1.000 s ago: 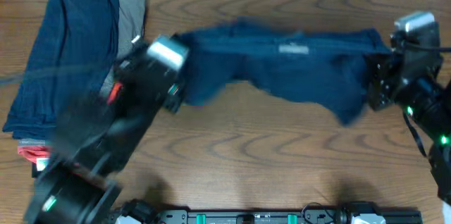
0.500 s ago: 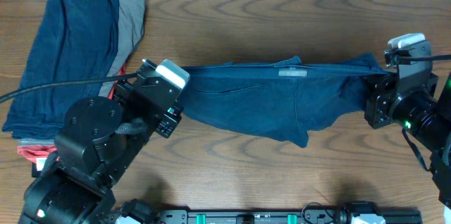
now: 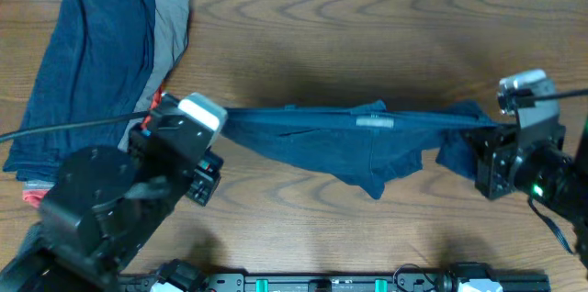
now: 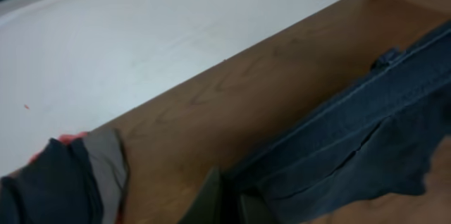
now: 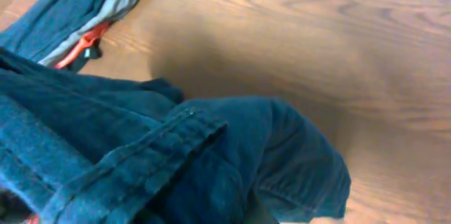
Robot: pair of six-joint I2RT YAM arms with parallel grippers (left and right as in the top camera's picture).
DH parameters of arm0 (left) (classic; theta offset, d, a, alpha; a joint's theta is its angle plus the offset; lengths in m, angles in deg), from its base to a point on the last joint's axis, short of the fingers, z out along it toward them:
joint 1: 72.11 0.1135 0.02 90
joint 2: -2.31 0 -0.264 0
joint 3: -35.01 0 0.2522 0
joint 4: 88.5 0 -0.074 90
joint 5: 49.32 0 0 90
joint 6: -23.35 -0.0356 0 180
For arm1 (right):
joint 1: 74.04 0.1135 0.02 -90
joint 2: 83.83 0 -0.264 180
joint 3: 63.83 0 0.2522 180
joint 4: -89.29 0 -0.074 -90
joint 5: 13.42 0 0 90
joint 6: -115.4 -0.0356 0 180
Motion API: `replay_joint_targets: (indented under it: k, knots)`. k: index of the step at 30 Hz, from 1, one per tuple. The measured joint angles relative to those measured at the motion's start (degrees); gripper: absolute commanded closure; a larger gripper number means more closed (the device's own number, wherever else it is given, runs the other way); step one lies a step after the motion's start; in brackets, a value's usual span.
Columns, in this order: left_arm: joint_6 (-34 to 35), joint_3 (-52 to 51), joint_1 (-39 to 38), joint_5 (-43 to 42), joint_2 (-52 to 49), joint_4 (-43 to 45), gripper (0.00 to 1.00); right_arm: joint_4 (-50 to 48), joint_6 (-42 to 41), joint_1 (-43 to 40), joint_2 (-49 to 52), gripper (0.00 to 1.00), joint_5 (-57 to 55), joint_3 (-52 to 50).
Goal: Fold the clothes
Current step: 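Stretch the shorts apart, pulling the right gripper rightward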
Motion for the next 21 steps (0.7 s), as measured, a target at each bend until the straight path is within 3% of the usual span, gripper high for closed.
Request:
replay_joint_targets:
  k: [12, 21]
  knots:
    - [3.7, 13.9, 0.2, -3.1, 0.7, -5.3, 0.94, 12.1, -0.8, -1.1, -0.6, 0.99, 0.9, 21.9]
    - [3.8, 15.2, 0.3, -3.8, -0.8, -9.1, 0.94, 13.4, -0.8, -1.4, 0.5, 0.99, 1.1, 23.3]
